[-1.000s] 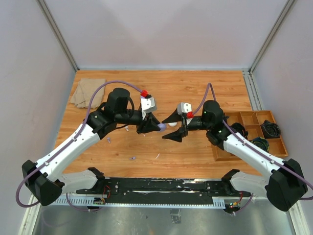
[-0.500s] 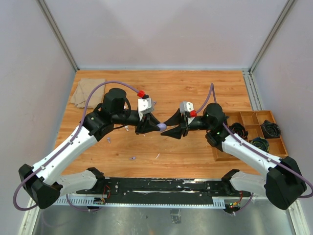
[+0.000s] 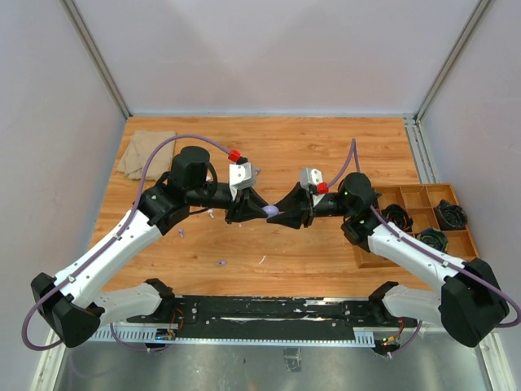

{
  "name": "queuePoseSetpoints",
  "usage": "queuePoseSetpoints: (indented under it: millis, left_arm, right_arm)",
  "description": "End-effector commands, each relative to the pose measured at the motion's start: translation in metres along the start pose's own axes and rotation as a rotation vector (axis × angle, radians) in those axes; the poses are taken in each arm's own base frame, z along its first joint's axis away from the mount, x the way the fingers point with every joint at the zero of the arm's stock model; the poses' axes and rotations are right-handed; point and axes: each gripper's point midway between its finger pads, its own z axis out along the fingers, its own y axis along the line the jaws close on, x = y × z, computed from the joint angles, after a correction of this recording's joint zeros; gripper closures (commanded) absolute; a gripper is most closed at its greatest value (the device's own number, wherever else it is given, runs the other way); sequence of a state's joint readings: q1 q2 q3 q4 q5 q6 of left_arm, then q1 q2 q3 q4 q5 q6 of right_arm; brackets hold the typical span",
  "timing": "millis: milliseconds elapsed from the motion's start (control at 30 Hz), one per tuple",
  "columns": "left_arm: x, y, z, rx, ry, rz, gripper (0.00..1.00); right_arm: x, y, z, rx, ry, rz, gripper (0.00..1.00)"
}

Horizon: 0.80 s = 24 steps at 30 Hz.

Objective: Insert the wireless bluetooth earbuds into the charging case
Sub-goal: Open the charging case.

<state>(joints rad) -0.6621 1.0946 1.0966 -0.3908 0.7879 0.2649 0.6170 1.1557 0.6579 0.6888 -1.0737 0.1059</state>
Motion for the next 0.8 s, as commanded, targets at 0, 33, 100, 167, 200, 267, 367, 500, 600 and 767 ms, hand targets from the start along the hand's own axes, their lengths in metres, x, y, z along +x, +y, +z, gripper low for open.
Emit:
queuePoseSetpoints:
  millis: [0,33,100,167,200,267,367,500,600,767]
  left_arm:
    - [-0.011,-0.001,-0.001,0.015,-0.039,0.028,1.00]
    - [-0.011,-0.001,-0.001,0.015,-0.039,0.027,1.00]
    - [-0.008,-0.001,0.000,0.016,-0.033,0.022,0.99]
    - [-0.008,0.000,0.000,0.008,-0.033,0.019,0.96]
    - [-0.007,0.001,-0.001,-0.001,-0.033,0.018,0.93]
    - [-0.007,0.003,-0.002,-0.022,-0.041,0.016,0.82]
    - [-0.009,0.005,-0.004,-0.054,-0.070,0.016,0.69]
    - [-0.009,0.005,-0.005,-0.088,-0.125,0.001,0.51]
    - [-0.003,0.006,-0.005,-0.108,-0.146,-0.014,0.45]
    - [0.002,0.008,-0.002,-0.119,-0.160,-0.041,0.36]
  right_arm:
    - [-0.002,-0.004,-0.004,0.006,-0.023,-0.009,0.72]
    - [-0.001,-0.004,-0.004,0.006,-0.024,-0.005,0.74]
    - [0.000,-0.005,-0.004,0.008,-0.027,-0.003,0.79]
    - [-0.001,-0.005,-0.005,0.016,-0.036,-0.003,0.84]
    - [-0.001,-0.005,-0.005,0.022,-0.041,-0.005,0.88]
    - [-0.002,-0.007,-0.006,0.044,-0.055,-0.009,0.94]
    - [-0.001,-0.008,-0.008,0.078,-0.079,-0.011,0.99]
    - [0.001,-0.011,-0.011,0.123,-0.108,-0.004,0.99]
    - [0.001,-0.012,-0.013,0.144,-0.141,0.001,0.99]
    - [0.001,-0.013,-0.013,0.151,-0.171,0.021,0.99]
